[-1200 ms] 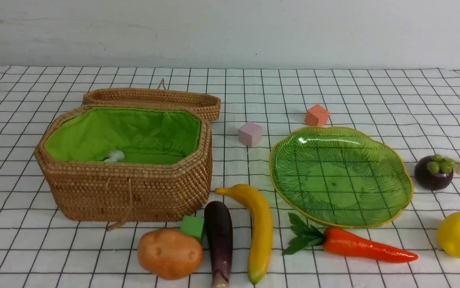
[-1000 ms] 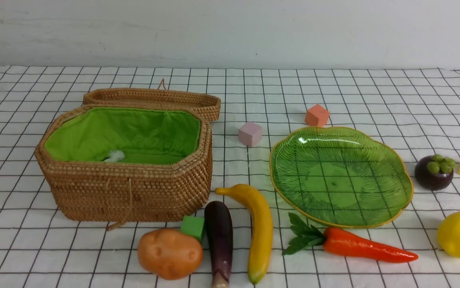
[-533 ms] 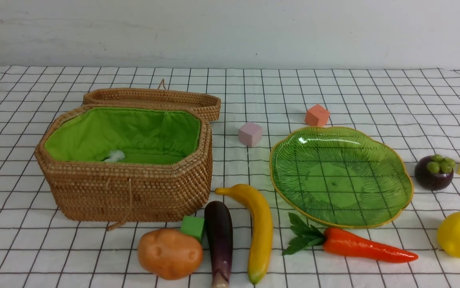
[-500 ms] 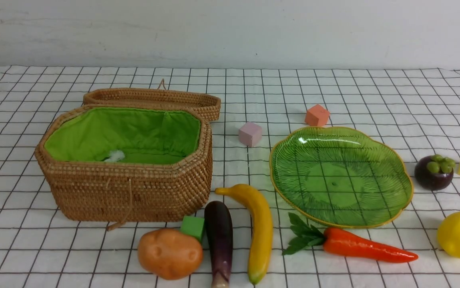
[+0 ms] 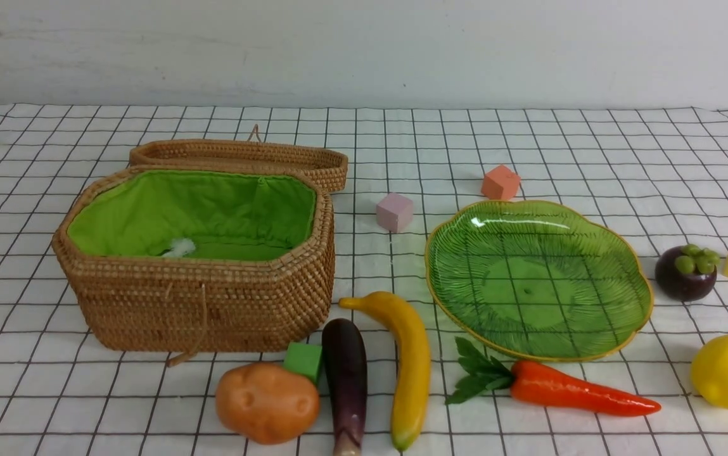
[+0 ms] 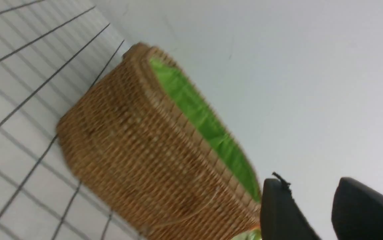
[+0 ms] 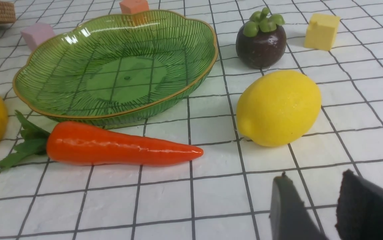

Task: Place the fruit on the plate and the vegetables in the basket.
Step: Grab a potato with your left arm and place it in the basket on the left

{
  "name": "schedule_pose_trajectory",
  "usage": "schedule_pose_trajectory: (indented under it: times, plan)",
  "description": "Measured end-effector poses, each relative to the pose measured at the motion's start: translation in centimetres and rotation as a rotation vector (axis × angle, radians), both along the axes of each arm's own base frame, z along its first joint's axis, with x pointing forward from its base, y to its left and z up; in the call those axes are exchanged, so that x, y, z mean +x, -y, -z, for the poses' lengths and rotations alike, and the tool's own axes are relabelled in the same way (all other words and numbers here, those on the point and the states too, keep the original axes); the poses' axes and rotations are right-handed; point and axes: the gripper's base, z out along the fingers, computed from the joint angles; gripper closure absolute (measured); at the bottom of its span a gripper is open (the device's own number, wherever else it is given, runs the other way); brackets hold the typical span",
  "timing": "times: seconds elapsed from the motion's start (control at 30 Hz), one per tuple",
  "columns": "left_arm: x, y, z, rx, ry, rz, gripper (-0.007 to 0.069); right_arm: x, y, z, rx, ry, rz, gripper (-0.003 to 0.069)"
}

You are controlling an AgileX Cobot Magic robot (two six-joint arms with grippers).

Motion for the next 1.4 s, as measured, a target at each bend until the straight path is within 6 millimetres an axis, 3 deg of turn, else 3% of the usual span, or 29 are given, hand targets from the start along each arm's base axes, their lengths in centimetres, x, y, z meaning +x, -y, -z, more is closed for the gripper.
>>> schedule_pose_trajectory:
  times: [0.1, 0.2, 0.3, 0.33, 0.37, 0.5, 0.73, 0.97, 1.1, 1.4]
  plan:
    - [-0.2, 0.1, -1.1, -0.022, 0.002, 0.017, 0.0464, 0.0, 0.0, 0.0, 0.0, 0.0, 0.0, 0.0414]
    - [-0.4, 0.5, -4.6, 0.084, -0.034, 0.053, 0.0623, 0.0, 0.0, 0.0, 0.0, -0.001, 0.0, 0.0414]
    - [0.5, 0.9, -7.5, 0.228, -0.139, 0.087, 0.0638, 0.0, 0.0, 0.0, 0.0, -0.001, 0.0, 0.0414]
    - [0.6, 1.0, -7.6, 0.239, -0.159, 0.094, 0.0638, 0.0, 0.0, 0.0, 0.0, -0.001, 0.0, 0.0414]
    - [1.8, 1.3, -9.0, 0.323, -0.256, 0.134, 0.0638, 0.0, 0.0, 0.0, 0.0, -0.001, 0.0, 0.0414]
    - [4.6, 2.2, -10.6, 0.48, -0.497, 0.283, 0.0638, 0.0, 0.0, 0.0, -0.001, -0.001, 0.0, 0.0414]
    - [7.4, 3.7, -11.2, 0.576, -0.673, 0.524, 0.0638, 0.0, 0.3, -0.1, -0.094, 0.016, 0.008, 0.0414]
    - [7.5, 4.9, -12.0, 0.772, -0.693, 0.827, 0.0638, 0.4, -0.3, -2.1, 0.431, 0.239, 0.035, 0.0414]
    - [7.4, 5.1, -12.2, 0.79, -0.662, 0.864, 0.0638, 0.4, -0.3, -3.1, 0.568, 0.342, 0.031, 0.0414]
    - [7.7, 5.1, -12.5, 0.821, -0.611, 0.848, 0.0638, 0.4, -0.3, -3.6, 0.586, 0.391, 0.022, 0.0414]
